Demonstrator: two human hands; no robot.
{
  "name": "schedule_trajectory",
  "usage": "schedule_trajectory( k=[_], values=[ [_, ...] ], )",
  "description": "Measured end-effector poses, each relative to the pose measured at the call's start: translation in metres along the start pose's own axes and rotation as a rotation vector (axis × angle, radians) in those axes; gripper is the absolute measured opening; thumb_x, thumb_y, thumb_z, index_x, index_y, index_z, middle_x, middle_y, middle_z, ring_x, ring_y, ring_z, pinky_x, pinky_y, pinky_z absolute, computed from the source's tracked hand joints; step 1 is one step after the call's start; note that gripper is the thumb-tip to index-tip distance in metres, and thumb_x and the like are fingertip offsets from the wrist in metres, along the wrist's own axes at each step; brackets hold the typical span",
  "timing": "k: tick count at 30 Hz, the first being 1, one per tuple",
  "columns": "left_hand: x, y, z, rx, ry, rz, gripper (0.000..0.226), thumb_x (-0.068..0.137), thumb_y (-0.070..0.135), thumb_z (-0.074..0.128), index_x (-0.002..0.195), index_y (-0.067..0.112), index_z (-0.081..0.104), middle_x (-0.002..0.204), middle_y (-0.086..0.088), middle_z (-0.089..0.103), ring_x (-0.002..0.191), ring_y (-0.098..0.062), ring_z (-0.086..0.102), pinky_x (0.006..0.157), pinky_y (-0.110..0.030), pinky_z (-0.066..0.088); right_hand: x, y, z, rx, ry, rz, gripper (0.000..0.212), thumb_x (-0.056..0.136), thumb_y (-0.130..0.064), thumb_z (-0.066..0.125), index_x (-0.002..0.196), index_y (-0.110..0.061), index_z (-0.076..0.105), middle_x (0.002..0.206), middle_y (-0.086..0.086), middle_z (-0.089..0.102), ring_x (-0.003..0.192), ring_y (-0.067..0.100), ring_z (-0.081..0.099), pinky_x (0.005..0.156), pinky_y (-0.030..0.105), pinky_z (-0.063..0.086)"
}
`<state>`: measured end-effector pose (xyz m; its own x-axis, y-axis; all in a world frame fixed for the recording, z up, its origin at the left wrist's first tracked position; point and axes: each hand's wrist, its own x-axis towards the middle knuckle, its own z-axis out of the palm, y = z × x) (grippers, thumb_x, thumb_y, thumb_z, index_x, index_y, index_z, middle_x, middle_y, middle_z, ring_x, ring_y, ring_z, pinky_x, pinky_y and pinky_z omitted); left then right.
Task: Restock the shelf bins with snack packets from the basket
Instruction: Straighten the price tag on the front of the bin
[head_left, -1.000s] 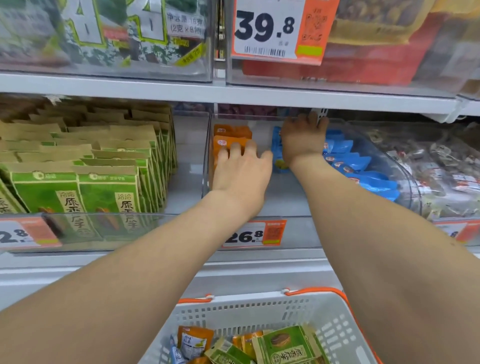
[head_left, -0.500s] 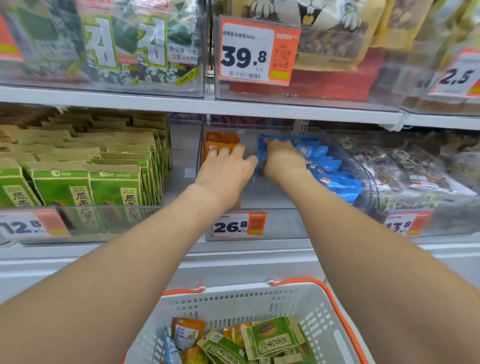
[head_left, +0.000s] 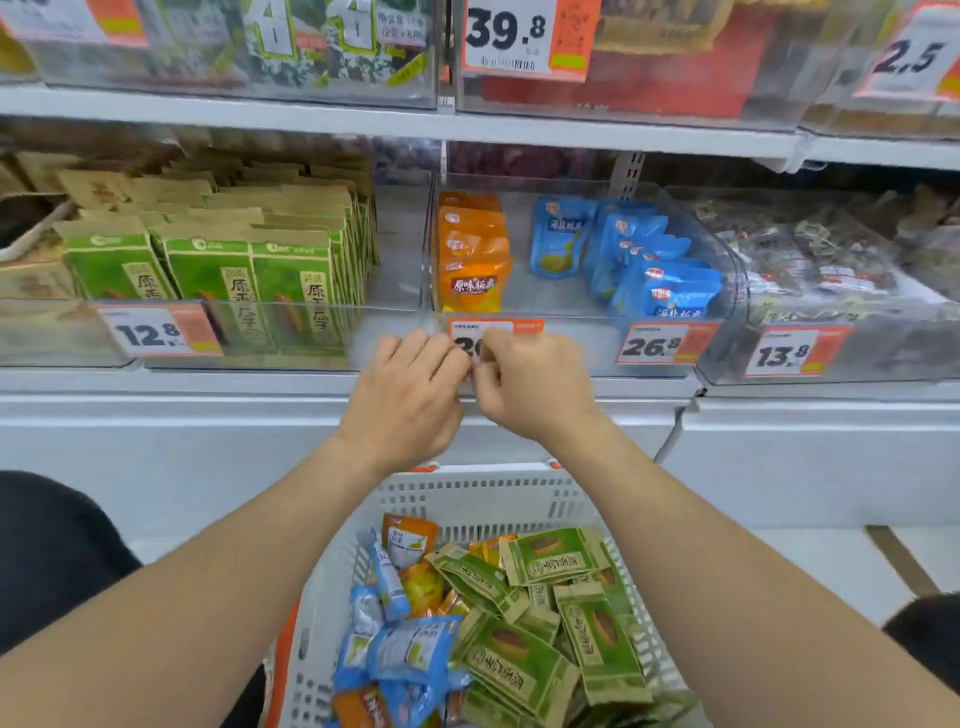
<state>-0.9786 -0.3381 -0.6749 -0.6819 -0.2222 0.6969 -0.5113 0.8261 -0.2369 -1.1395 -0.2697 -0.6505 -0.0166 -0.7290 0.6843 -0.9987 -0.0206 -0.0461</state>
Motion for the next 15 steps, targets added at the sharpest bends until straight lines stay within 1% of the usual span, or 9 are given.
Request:
schedule_trajectory(
  k=[1,3,5,7,9,11,12,13,15],
  values=[
    [-0.021,0.002,0.005,-0.030,-0.073,-0.028,0.015,0.076,0.014,0.063,0.088,0.011,0.054,0.084,-0.009,0.049,0.069,-0.033,0.046,0.061,-0.042,0.031,-0.012,-0.008,0.005,-0.003,-0.109,-0.024,0.022,0.079,-0.030,0.047,0.070,-0.015,0.060,0.057,0.010,0.061,0.048,0.037,0.059,0.047,0.032,0.039],
    [-0.062,0.008,0.014,-0.083,-0.267,-0.163,0.018,0.078,0.018,0.067,0.089,0.012,0.054,0.082,-0.007,0.053,0.059,-0.033,0.051,0.053,-0.036,0.031,-0.034,-0.022,0.015,-0.053,-0.480,-0.069,0.017,0.088,-0.028,0.050,0.082,-0.016,0.060,0.076,0.012,0.067,0.069,0.038,0.065,0.057,0.034,0.037],
    [-0.096,0.015,0.018,-0.100,-0.581,-0.314,0.016,0.088,0.030,0.062,0.095,0.018,0.054,0.087,-0.003,0.064,0.066,-0.030,0.063,0.054,-0.034,0.041,-0.051,-0.032,0.026,-0.051,-0.845,-0.078,0.017,0.096,-0.027,0.051,0.097,-0.017,0.063,0.098,0.013,0.066,0.090,0.037,0.064,0.067,0.035,0.036],
    [-0.121,0.022,0.022,-0.141,-0.901,-0.372,0.014,0.096,0.037,0.051,0.097,0.023,0.056,0.098,0.000,0.069,0.085,-0.026,0.067,0.066,-0.035,0.050,-0.065,-0.042,0.036,-0.003,-1.131,-0.016,0.013,0.097,-0.023,0.054,0.096,-0.015,0.064,0.098,0.009,0.060,0.093,0.035,0.063,0.071,0.035,0.043],
    [-0.141,0.028,0.027,-0.203,-1.113,-0.395,0.018,0.099,0.037,0.050,0.102,0.023,0.062,0.109,-0.002,0.068,0.096,-0.026,0.066,0.074,-0.035,0.051,-0.078,-0.049,0.049,0.017,-1.349,0.062,0.020,0.099,-0.021,0.056,0.080,-0.015,0.053,0.086,0.004,0.053,0.084,0.030,0.059,0.073,0.036,0.048],
    [-0.156,0.037,0.033,-0.254,-1.297,-0.386,0.021,0.100,0.031,0.051,0.113,0.022,0.065,0.119,-0.004,0.067,0.103,-0.027,0.065,0.083,-0.038,0.054,-0.089,-0.055,0.059,0.006,-1.423,0.094,0.025,0.098,-0.014,0.055,0.076,-0.017,0.045,0.085,0.004,0.052,0.075,0.025,0.055,0.074,0.037,0.049],
    [-0.163,0.042,0.037,-0.275,-1.392,-0.374,0.024,0.101,0.028,0.052,0.121,0.023,0.065,0.126,-0.005,0.065,0.109,-0.028,0.064,0.088,-0.039,0.054,-0.096,-0.058,0.065,-0.016,-1.414,0.083,0.017,0.098,-0.011,0.055,0.083,-0.016,0.050,0.091,0.005,0.055,0.078,0.025,0.057,0.076,0.037,0.051],
    [-0.168,0.046,0.040,-0.301,-1.478,-0.367,0.030,0.101,0.024,0.054,0.130,0.023,0.062,0.133,-0.006,0.062,0.116,-0.029,0.062,0.093,-0.039,0.053,-0.102,-0.063,0.067,-0.030,-1.395,0.063,0.006,0.097,-0.008,0.057,0.095,-0.014,0.057,0.102,0.006,0.059,0.087,0.026,0.061,0.080,0.039,0.051],
    [-0.175,0.052,0.048,-0.372,-1.592,-0.371,0.046,0.099,0.015,0.061,0.144,0.022,0.053,0.142,-0.007,0.056,0.123,-0.029,0.059,0.095,-0.038,0.051,-0.119,-0.070,0.078,-0.046,-1.313,-0.009,0.019,0.095,-0.009,0.061,0.114,-0.014,0.063,0.115,0.007,0.063,0.103,0.030,0.066,0.084,0.040,0.053]
  ],
)
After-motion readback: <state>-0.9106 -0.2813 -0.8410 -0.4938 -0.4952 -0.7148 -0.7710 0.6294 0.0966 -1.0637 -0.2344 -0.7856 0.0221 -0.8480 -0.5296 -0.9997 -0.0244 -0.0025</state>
